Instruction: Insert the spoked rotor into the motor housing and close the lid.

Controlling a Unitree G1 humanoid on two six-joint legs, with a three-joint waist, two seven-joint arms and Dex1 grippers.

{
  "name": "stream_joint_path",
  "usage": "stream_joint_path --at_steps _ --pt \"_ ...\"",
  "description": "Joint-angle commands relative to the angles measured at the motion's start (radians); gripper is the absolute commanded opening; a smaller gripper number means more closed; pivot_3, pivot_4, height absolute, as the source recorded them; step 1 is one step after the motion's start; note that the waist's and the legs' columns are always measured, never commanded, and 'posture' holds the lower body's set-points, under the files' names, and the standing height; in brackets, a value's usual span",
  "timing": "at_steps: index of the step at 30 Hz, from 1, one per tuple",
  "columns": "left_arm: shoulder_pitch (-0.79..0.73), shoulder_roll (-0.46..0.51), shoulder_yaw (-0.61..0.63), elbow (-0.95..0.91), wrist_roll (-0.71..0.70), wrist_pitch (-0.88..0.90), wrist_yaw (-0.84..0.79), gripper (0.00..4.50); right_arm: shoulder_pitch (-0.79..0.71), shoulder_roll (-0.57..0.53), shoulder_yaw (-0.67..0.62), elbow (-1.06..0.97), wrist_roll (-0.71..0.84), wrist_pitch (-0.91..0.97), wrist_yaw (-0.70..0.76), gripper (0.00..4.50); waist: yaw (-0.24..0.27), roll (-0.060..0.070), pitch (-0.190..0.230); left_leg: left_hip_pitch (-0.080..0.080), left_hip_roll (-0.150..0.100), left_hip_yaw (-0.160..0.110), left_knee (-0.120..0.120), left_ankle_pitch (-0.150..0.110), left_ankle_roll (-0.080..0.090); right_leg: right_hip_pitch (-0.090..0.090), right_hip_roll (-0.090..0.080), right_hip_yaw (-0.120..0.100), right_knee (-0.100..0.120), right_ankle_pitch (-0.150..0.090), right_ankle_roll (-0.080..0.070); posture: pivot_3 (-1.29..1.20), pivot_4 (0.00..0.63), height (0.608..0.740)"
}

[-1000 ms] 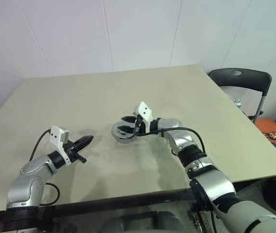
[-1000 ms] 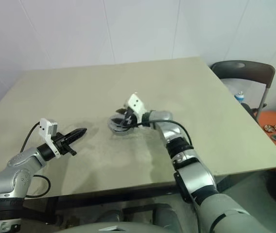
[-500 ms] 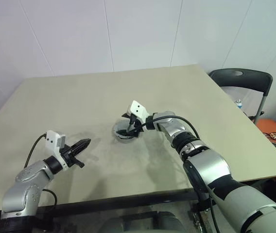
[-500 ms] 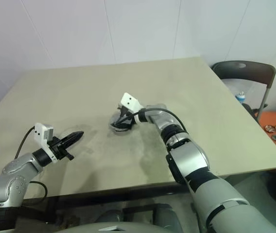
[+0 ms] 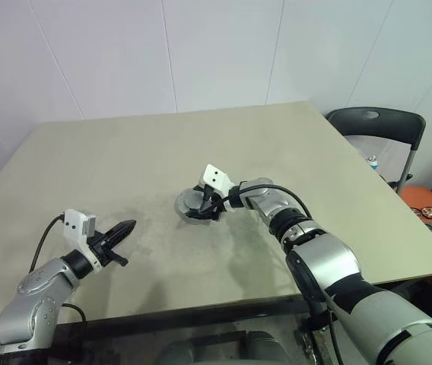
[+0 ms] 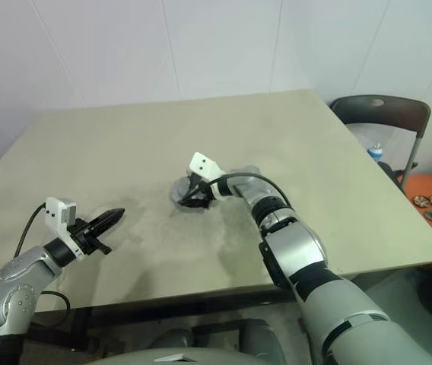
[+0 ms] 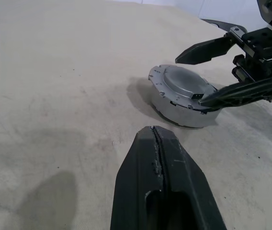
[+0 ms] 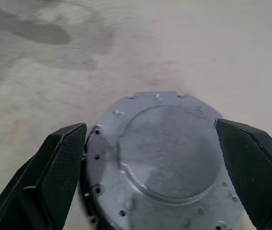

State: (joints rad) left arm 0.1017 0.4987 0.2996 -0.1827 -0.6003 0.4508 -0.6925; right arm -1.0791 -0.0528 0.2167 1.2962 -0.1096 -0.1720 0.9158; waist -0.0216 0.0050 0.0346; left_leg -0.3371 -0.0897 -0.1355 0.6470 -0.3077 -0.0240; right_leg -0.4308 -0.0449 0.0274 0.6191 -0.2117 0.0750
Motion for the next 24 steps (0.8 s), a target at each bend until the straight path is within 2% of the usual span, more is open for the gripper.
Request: stream_joint_path --at_steps 1,12,24 --pt "-0.013 0.002 0.015 -0.043 -0.009 -0.012 0.009 0.00 -0.022 0.011 -0.018 -0.006 -0.010 -0.019 -0.007 4.48 0.000 0.000 0.000 0.000 0.000 0.000 0.000 0.000 0.000 0.000 0.000 0.000 0.000 0.000 0.000 0.00 0.000 0.740" --pt "-0.014 -0.004 0.000 -0.045 -0.003 -0.011 0.017 0.00 0.010 0.030 -0.025 0.019 -0.039 0.052 -0.023 4.48 0.000 0.000 0.000 0.002 0.000 0.000 0.000 0.000 0.000 0.002 0.000 0.000 0.000 0.000 0.000 0.00 0.000 0.740" --pt "0.002 -0.017 0.001 -0.046 0.006 -0.021 0.036 0.00 0.017 0.035 -0.023 0.014 -0.065 0.030 -0.053 4.48 -0.002 0.000 0.000 0.009 0.000 0.000 0.000 0.000 0.000 0.008 0.000 0.000 0.001 0.000 0.000 0.00 0.000 0.740"
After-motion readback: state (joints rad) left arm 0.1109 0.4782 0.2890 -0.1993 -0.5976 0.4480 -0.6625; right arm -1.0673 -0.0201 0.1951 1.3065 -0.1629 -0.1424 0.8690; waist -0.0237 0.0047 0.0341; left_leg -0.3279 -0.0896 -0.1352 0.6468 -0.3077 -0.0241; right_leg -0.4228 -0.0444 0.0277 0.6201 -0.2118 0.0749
